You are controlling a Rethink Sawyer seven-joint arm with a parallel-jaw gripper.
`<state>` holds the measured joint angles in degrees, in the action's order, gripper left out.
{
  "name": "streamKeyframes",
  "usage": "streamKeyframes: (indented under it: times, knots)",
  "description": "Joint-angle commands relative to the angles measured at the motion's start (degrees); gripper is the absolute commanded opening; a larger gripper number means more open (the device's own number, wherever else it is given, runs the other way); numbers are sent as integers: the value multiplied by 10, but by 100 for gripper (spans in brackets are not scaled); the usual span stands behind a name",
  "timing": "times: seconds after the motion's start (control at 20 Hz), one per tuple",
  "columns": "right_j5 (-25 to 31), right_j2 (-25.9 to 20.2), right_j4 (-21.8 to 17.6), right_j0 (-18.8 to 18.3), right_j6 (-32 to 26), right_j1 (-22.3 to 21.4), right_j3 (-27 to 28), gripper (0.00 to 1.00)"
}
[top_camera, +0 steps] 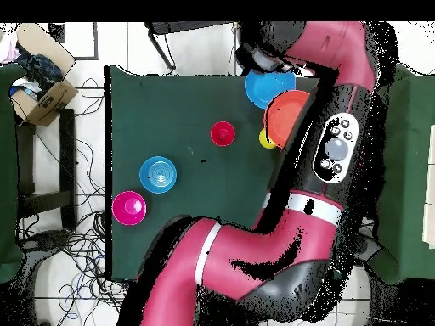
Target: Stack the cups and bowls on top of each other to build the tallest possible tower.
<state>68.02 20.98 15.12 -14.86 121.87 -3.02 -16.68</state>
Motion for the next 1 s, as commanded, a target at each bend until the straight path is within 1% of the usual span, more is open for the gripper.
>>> streamKeyframes:
  times: [0.05,0.35,0.45,0.55,0.65,0.8,1.0]
  knots:
    - [137,23,66,10,85,75,86,100]
    - [147,74,119,22,113,76,83,100]
    - [135,75,127,26,110,74,73,100]
    - [139,78,136,30,117,69,60,100]
    - [152,91,151,34,121,74,62,100]
    - [152,103,182,41,163,85,60,100]
    - [139,129,221,48,197,101,60,100]
